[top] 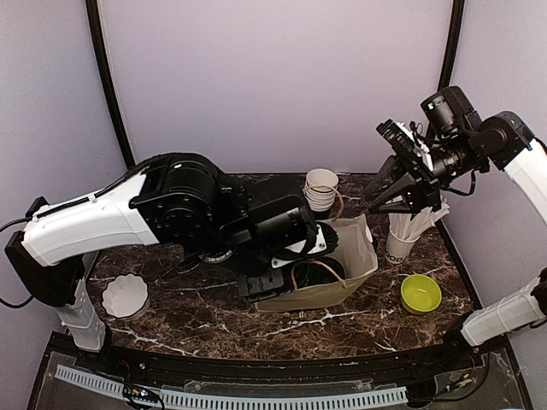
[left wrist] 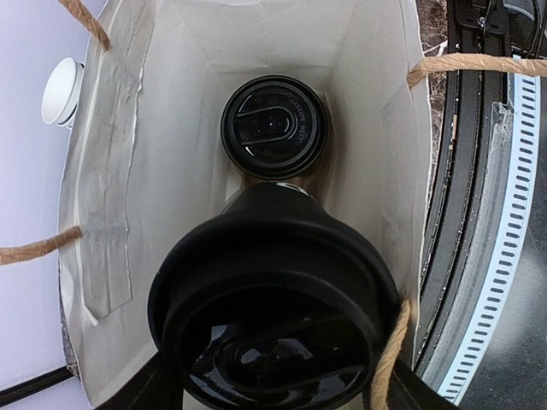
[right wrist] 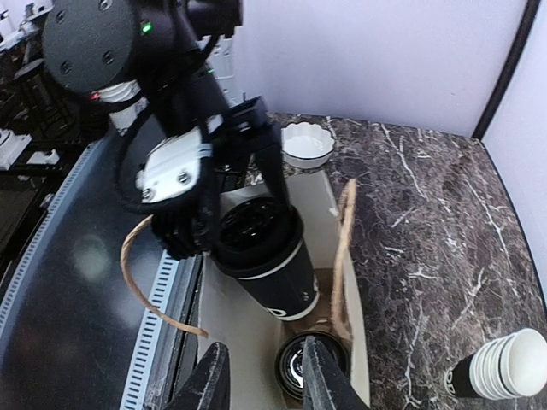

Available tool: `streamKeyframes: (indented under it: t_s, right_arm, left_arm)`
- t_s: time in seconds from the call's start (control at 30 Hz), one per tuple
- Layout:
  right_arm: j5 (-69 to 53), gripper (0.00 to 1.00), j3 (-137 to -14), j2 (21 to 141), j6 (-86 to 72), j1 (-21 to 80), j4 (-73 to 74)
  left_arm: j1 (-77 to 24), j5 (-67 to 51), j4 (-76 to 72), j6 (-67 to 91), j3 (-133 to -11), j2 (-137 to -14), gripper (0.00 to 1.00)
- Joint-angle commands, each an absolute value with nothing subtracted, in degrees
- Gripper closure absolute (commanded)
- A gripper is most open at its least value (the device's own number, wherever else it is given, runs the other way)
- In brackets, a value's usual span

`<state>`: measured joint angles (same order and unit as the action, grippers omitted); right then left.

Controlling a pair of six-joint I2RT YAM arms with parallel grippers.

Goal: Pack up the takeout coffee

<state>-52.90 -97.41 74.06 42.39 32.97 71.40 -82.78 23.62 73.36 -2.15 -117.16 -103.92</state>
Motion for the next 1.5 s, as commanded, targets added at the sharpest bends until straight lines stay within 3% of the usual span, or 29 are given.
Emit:
streamKeyframes:
  t_s: [0.0, 0.53, 0.83, 1.47]
  right_arm:
    - [-52.9, 0.75, -91.9, 72.3, 41.4, 37.2, 68.6]
    - [-35.0, 0.79, -86.0, 72.1, 38.2, 56.5, 61.8]
    - [-45.5, 0.71, -90.5, 73.5, 45.8, 63.5, 70.5]
    - [-36.6, 0.69, -89.6, 74.9, 44.7, 68.6, 69.0]
  left_arm:
    - [-83.1, 23.6, 72.6, -0.4, -117.2, -100.2, 0.47]
    - [-81.6, 22.7, 72.6, 1.7, -116.9, -100.3, 0.48]
    - [-79.5, 20.3, 72.2, 1.4, -116.5, -99.8, 0.47]
    - [-77.1, 13.6, 70.6, -3.7, -121.1, -106.2, 0.48]
